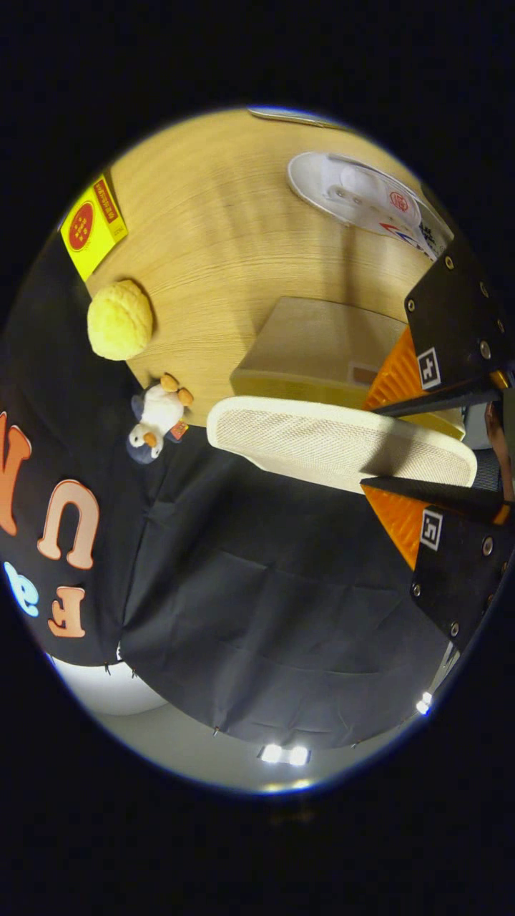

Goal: Open the storage box then place both shoes into the box .Put the left shoe in first, then the right shoe, with the right side of both shoes facing outward in a uniform manner.

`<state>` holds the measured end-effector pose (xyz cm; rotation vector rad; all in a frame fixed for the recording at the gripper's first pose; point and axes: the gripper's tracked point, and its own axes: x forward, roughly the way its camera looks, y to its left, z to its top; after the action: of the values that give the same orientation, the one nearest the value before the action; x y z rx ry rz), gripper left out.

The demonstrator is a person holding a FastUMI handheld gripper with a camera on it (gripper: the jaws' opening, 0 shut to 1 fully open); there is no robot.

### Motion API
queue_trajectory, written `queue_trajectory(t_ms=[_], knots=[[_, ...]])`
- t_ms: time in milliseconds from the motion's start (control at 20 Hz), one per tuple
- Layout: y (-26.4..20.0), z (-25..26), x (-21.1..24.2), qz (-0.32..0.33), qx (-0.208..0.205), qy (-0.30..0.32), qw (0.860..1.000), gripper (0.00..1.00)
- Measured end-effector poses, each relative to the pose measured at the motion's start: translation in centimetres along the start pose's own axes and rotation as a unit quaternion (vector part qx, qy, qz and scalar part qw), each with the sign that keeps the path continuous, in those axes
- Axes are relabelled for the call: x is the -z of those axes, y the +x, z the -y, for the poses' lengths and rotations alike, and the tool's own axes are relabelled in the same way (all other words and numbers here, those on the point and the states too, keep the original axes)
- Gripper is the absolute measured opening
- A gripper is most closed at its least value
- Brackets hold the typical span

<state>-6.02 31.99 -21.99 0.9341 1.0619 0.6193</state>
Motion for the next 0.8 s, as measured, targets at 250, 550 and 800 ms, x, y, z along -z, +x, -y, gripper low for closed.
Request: queue_trajectory(t_ms=[250, 550, 800], knots=[[-0.2, -5.8, -1.1, 0.026, -0.027, -0.01, 0.999, 0.22], [3.1, -12.7, -1.3, 0.029, -0.07, -0.034, 0.997, 0.15], [7.1, -17.8, -0.8, 0.007, -0.114, -0.033, 0.993, 0.15]])
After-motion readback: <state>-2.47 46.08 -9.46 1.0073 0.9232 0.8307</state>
